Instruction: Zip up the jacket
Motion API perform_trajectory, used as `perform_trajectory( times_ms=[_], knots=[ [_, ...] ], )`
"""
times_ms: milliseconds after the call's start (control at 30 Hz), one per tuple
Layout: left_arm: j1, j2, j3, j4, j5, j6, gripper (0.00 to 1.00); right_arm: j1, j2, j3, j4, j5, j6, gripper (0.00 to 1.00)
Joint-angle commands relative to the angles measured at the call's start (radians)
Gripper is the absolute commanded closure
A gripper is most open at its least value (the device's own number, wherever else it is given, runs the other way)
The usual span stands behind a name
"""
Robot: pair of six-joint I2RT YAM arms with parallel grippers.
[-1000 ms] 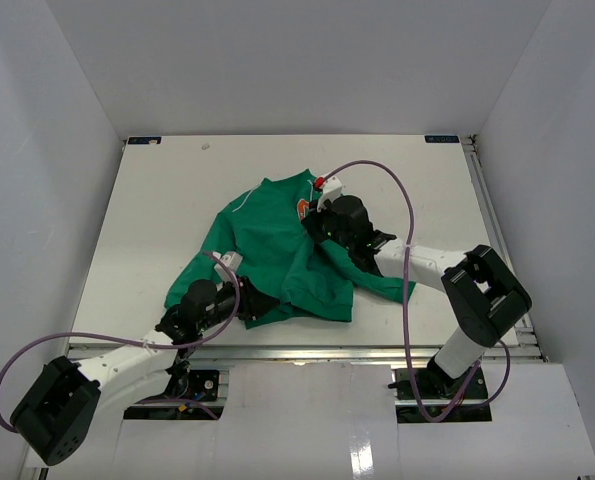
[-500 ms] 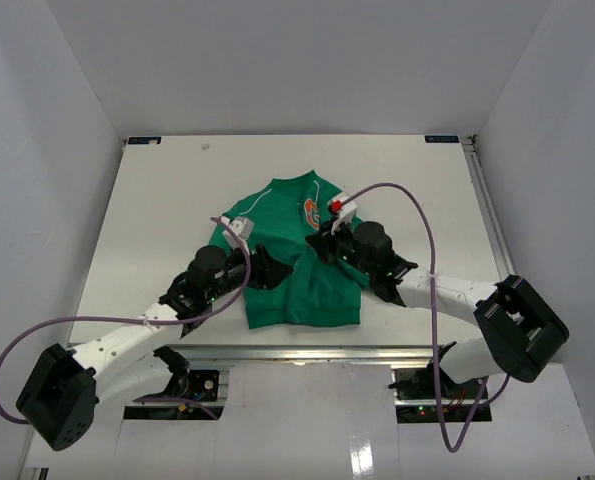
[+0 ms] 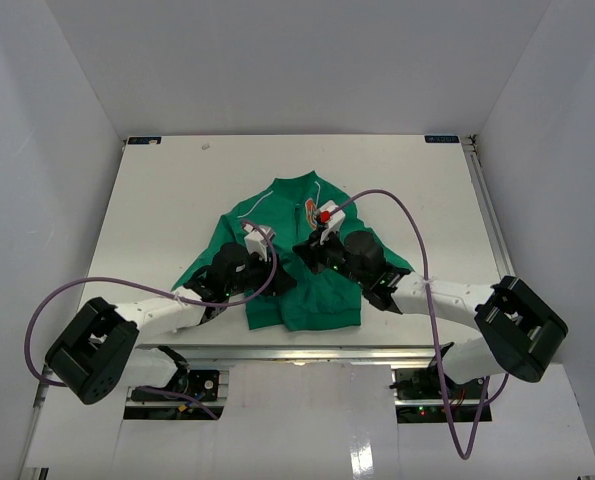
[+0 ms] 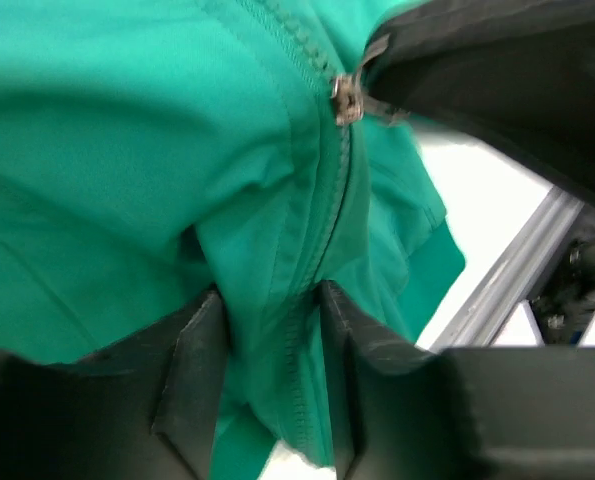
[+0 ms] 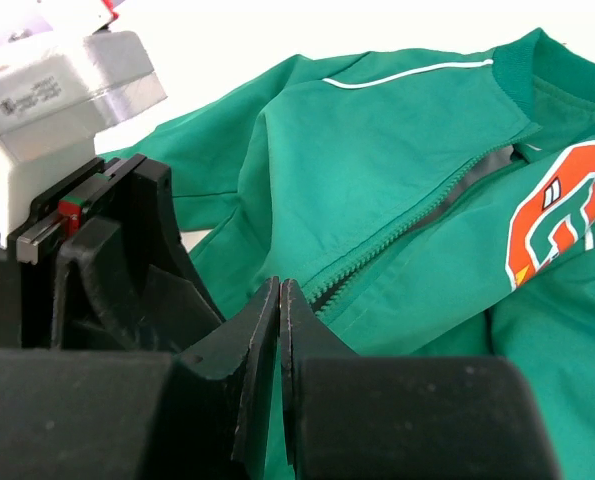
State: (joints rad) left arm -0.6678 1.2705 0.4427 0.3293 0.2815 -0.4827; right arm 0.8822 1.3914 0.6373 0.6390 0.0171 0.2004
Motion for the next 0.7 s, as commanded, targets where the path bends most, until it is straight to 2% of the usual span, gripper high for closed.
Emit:
perform_trajectory(
  times_ms=[0, 133, 400, 667],
  knots=[
    [-0.004, -0.025, 0.014, 0.081, 0.025, 0.028, 0.97, 0.021, -0.029, 0.01, 0.082, 0.019, 0.002, 0.92],
    [-0.004, -0.076, -0.012, 0.024, 0.028, -0.033, 1.0, 0.0, 0.009, 0.059, 0.081, 0.092, -0.049, 0.92],
    [-0.007, -0.204, -0.098, 0.017, 0.081, -0.12, 1.0, -0.141, 0.25, 0.283, 0.057, 0.017, -0.036, 0.92],
    [-0.009, -0.193, -0.146, 0.034, 0.096, -0.131, 1.0, -0.261, 0.415, 0.401, 0.048, -0.053, 0.015, 0.92]
  ],
)
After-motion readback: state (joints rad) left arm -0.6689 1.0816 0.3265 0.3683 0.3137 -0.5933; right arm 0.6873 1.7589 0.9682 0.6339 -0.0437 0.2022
